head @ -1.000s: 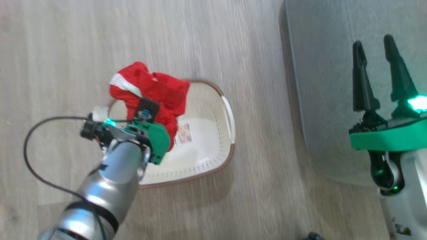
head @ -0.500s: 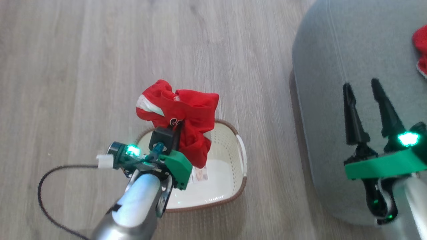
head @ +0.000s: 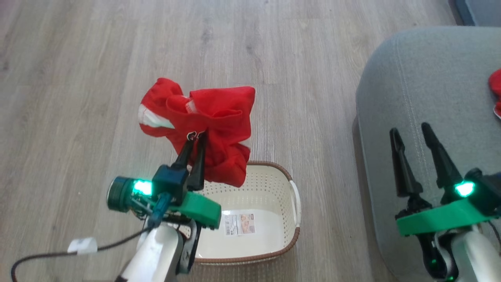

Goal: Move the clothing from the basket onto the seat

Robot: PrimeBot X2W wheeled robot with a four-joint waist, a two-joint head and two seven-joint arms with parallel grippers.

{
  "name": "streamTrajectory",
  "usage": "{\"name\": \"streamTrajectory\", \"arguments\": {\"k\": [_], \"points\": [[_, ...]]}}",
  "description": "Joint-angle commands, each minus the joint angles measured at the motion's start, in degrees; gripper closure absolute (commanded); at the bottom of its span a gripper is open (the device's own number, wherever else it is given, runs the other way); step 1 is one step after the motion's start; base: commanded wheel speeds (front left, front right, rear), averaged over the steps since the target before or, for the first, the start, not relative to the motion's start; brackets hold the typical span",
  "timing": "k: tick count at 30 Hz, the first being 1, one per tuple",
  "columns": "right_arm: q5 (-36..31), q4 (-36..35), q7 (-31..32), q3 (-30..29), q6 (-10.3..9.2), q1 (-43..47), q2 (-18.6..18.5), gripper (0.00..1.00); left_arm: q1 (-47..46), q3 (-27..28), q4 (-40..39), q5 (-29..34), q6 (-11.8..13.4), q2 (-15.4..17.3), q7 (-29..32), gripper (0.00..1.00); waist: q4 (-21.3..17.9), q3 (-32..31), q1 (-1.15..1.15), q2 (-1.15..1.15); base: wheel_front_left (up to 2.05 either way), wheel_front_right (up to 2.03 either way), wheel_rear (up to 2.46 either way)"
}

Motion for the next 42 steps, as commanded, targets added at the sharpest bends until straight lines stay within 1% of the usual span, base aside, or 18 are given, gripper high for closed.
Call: {"name": "streamTrajectory", "arguments": {"k": [1, 7, 10, 15, 21, 29, 42], "points": [[-0.4, -2.0, 0.0, 0.9, -0.01, -0.8, -0.2, 0.0, -0.8, 2.3, -3.2, 0.7, -0.3, 0.1, -0.7, 1.0, 0.3, -0.4, 0.01, 0.0, 0.0, 0.0, 0.0], [-0.4, -2.0, 0.0, 1.1, -0.01, -0.4, -0.1, 0.0, 2.2, 2.3, -7.1, 1.1, -1.4, -0.2, -0.7, 1.0, 0.7, -0.5, 0.01, 0.0, 0.0, 0.0, 0.0], [-0.4, -2.1, 0.0, 1.1, -0.01, -0.3, 0.0, 0.0, 2.9, 2.3, -8.2, 1.0, -1.1, -0.3, -0.7, 1.0, 0.9, -0.3, 0.01, 0.0, 0.0, 0.0, 0.0], [-0.5, -1.9, 0.0, 1.2, -0.01, -0.4, 0.0, 0.0, 3.1, 1.5, -9.3, 0.2, 0.0, -0.3, -0.7, 1.0, 1.1, 0.1, 0.01, 0.0, 0.0, 0.0, 0.0], [-0.4, -1.8, 0.0, 1.3, -0.01, -0.7, -0.1, 0.0, 2.9, 1.2, -9.6, -0.4, 0.5, -0.3, -0.7, 1.0, 1.0, 0.3, 0.01, 0.0, 0.0, 0.0, 0.0], [-0.4, -1.4, 0.0, 1.3, -0.01, -0.9, 0.2, 0.0, 2.4, 1.0, -9.6, -0.4, 0.3, -0.4, -0.7, 1.0, 0.8, 0.0, 0.01, 0.0, 0.0, 0.0, 0.0], [-0.9, -1.9, 0.0, 2.2, -0.01, -1.3, 0.3, 0.0, -1.2, 0.9, -14.3, 0.4, -0.6, -0.4, -0.7, 1.0, 0.2, 0.2, 0.01, 0.0, 0.0, 0.0, 0.0]]}}
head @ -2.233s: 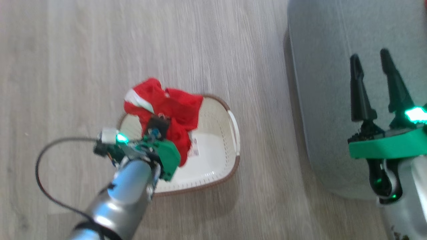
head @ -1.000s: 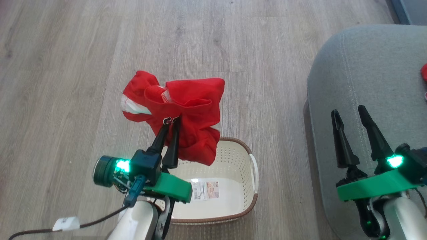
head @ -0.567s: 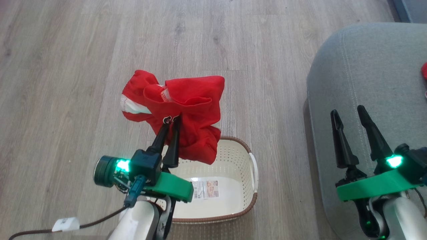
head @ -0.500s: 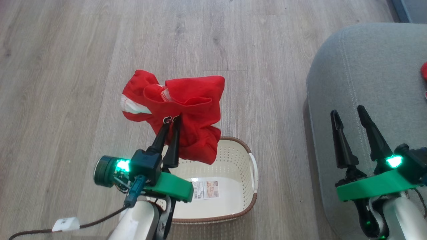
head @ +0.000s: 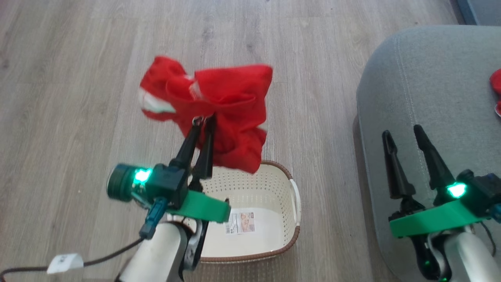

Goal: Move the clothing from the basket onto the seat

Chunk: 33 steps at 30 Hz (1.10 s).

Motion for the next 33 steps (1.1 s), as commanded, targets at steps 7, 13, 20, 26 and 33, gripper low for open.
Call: {"name": "streamTrajectory", "arguments": {"k": [7, 13, 20, 26, 33], "points": [[1.4, -6.1, 0.0, 6.4, -0.01, -3.0, -1.7, 0.0, -6.9, 0.8, -2.8, 1.6, -1.9, -0.1, -0.5, 1.0, -1.0, 1.0, 0.0, 0.0, 0.0, 0.0, 0.0], [1.5, -9.4, 0.0, 14.6, -0.01, -5.2, -5.2, 0.0, -9.4, -0.8, -2.2, 1.4, -3.4, -0.1, -0.5, 1.0, -1.4, 2.2, 0.0, 0.0, 0.0, 0.0, 0.0], [-1.8, -10.8, 0.0, 23.5, -0.01, -8.9, -9.0, 0.0, -11.3, -4.4, -0.9, 0.6, -4.5, -0.1, -0.5, 1.0, -1.5, 2.6, 0.0, 0.0, 0.0, 0.0, 0.0], [-5.9, -9.0, 0.0, 26.6, -0.01, -11.1, -10.1, 0.0, -12.2, -7.1, 0.0, -1.3, -4.7, -0.1, -0.5, 1.0, -1.1, 2.2, 0.0, 0.0, 0.0, 0.0, 0.0], [-10.2, -5.6, 0.0, 26.3, -0.01, -12.3, -8.8, 0.0, -12.7, -11.0, 0.6, -3.4, -4.3, -0.1, -0.5, 1.0, -0.7, 1.4, 0.0, 0.0, 0.0, 0.0, 0.0]]}}
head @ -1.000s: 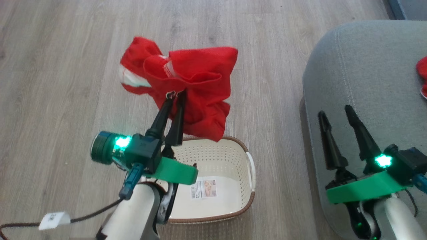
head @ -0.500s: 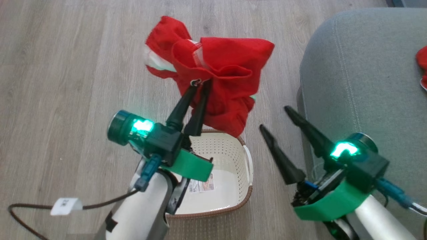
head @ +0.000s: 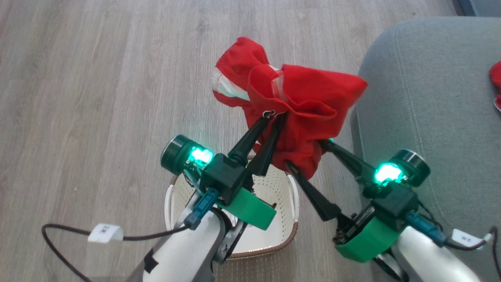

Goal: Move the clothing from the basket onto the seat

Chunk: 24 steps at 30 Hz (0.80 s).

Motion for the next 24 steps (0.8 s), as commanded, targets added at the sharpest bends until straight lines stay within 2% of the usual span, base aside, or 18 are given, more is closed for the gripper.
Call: {"name": "streamTrajectory", "arguments": {"k": [1, 20, 21, 22, 23, 24], "points": [[-0.4, -1.4, 0.0, 0.8, -0.01, -1.8, 0.2, 0.0, -2.9, 1.6, -1.6, -0.2, 0.2, 0.0, -0.3, 1.0, 0.0, -0.1, 0.0, 0.0, 0.0, 0.0, 0.0], [-3.9, 4.1, 0.0, 0.1, -0.01, -3.5, 3.6, 0.0, -1.8, -5.4, 1.4, -4.7, -1.2, 0.0, -0.3, 1.0, 1.4, -1.5, 0.0, 0.0, 0.0, 0.0, 0.0], [-3.6, 4.4, 0.0, -0.1, -0.01, -3.3, 3.8, 0.05, -1.6, -5.4, 1.7, -4.8, -1.3, 0.0, -0.3, 1.0, 1.4, -1.6, 0.0, 0.0, 0.0, 0.0, 0.0], [-3.0, 4.7, 0.0, -0.3, -0.01, -3.1, 4.1, 0.56, -1.4, -5.4, 1.9, -4.8, -1.4, 0.0, -0.3, 1.0, 1.4, -1.6, 0.0, 0.0, 0.0, 0.0, 0.0], [-2.7, 4.8, 0.0, -0.5, -0.01, -3.1, 4.3, 1.0, -1.3, -5.4, 2.1, -4.8, -1.4, 0.0, -0.3, 1.0, 1.4, -1.7, 0.0, 0.0, 0.0, 0.0, 0.0], [-2.5, 4.9, 0.0, -0.6, -0.01, -3.1, 4.4, 1.0, -1.2, -5.3, 2.2, -4.8, -1.5, 0.0, -0.3, 1.0, 1.4, -1.7, 0.0, 0.0, 0.0, 0.0, 0.0]]}}
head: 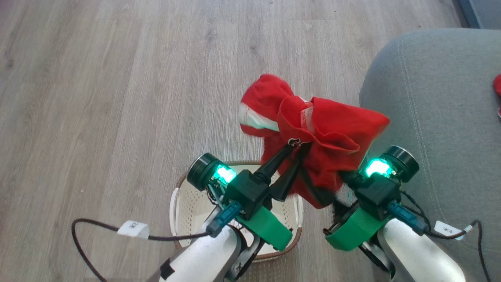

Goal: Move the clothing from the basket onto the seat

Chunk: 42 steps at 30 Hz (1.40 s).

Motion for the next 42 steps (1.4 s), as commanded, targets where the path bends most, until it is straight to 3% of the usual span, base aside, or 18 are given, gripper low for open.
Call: {"name": "streamTrajectory", "arguments": {"k": [1, 13, 14, 15, 16, 17, 30, 42], "points": [[0.5, -1.5, 0.0, -0.1, -0.01, -0.9, 0.4, 1.0, -1.1, 1.9, -1.3, -0.2, -0.3, 0.0, -0.3, 1.0, 0.0, -0.1, 0.0, 0.0, 0.0, 0.0, 0.0], [1.6, -1.8, 0.0, -1.1, -0.01, -0.4, 0.6, 1.0, 0.1, 2.6, -0.4, -0.3, -0.4, 0.0, -0.3, 1.0, -0.3, -0.4, 0.0, 0.0, 0.0, 0.0, 0.0], [1.6, -1.9, 0.0, -1.2, -0.01, -0.3, 0.6, 1.0, 0.2, 2.8, -0.4, -0.3, -0.2, 0.0, -0.3, 0.78, -0.3, -0.4, 0.0, 0.0, 0.0, 0.0, 0.0], [1.7, -2.0, 0.0, -1.4, -0.01, -0.3, 0.6, 1.0, 0.3, 3.0, -0.4, -0.3, -0.1, 0.0, -0.3, 0.4, -0.4, -0.4, 0.0, 0.0, 0.0, 0.0, 0.0], [1.7, -2.1, 0.0, -1.5, -0.01, -0.3, 0.6, 1.0, 0.4, 3.1, -0.3, -0.3, 0.1, 0.0, -0.3, 0.1, -0.4, -0.5, 0.0, 0.0, 0.0, 0.0, 0.0], [1.7, -2.2, 0.0, -1.8, -0.01, -0.3, 0.5, 1.0, 0.4, 3.3, -0.3, -0.2, 0.2, -0.1, -0.3, 0.0, -0.3, -0.4, 0.0, 0.0, 0.0, 0.0, 0.0], [1.2, -3.7, 0.0, -10.7, -0.01, 1.0, -0.2, 1.0, 1.5, 7.2, 2.1, 1.7, 0.9, -0.1, -0.3, 0.0, -0.5, 0.3, 0.0, 0.0, 0.0, 0.0, 0.0], [2.1, -5.1, 0.0, -21.0, -0.01, 5.8, -0.5, 1.0, 4.6, 9.0, 4.4, 5.9, -2.2, -0.1, -0.3, 0.0, -0.8, 0.6, 0.0, 0.0, 0.0, 0.0, 0.0]]}}
